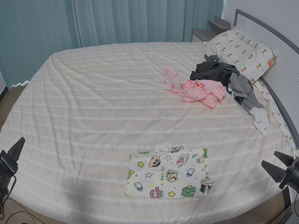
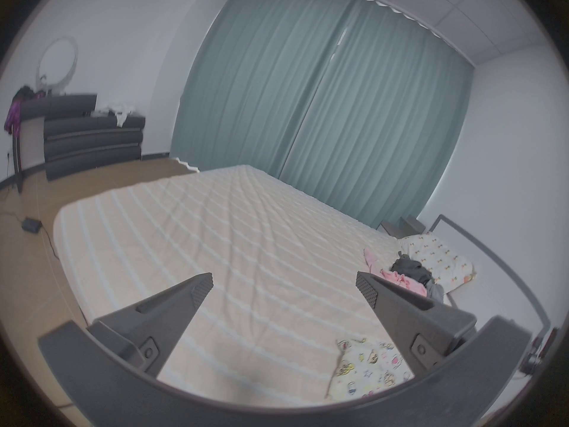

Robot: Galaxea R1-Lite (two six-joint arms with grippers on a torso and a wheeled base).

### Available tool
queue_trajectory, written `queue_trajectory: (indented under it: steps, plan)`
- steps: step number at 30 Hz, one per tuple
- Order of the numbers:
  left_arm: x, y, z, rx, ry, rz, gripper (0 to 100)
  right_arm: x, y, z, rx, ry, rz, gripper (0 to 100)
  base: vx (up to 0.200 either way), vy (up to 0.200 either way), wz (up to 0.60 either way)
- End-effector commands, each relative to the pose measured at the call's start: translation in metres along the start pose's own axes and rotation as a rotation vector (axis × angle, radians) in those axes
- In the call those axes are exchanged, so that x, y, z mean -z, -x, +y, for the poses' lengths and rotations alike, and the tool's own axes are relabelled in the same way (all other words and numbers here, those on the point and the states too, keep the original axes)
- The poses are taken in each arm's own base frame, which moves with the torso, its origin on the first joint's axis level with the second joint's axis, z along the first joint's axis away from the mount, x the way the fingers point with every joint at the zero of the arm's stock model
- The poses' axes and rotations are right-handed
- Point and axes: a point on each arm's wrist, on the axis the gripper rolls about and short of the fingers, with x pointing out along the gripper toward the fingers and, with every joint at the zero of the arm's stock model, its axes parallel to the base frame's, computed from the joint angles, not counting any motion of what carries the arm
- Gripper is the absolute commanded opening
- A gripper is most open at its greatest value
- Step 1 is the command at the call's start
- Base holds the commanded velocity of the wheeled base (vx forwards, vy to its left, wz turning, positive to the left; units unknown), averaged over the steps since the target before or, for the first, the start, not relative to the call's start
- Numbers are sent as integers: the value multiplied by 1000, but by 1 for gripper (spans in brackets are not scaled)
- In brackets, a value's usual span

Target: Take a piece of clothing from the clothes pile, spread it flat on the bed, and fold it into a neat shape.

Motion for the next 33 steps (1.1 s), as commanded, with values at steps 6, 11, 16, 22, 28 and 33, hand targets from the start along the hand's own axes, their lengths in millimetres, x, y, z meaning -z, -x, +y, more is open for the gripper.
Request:
queue_trajectory:
  steps: [6,11,16,22,28,33]
  plan:
    - [-2,54,21,-6,-104,-197,100,11,49,-1,93,109,-184,100,0,0,0]
    - [0,61,25,-21,-174,-227,100,17,59,-1,167,159,-223,100,0,0,0]
    - [5,68,31,-66,-225,-242,100,39,70,-2,196,252,-245,100,0,0,0]
    - [14,80,41,-92,-320,-246,100,58,83,0,221,281,-319,100,0,0,0]
    - [23,90,44,-223,-417,-272,100,78,88,-2,235,272,-285,100,0,0,0]
    - [27,94,45,-254,-425,-291,100,85,83,-5,238,279,-268,100,0,0,0]
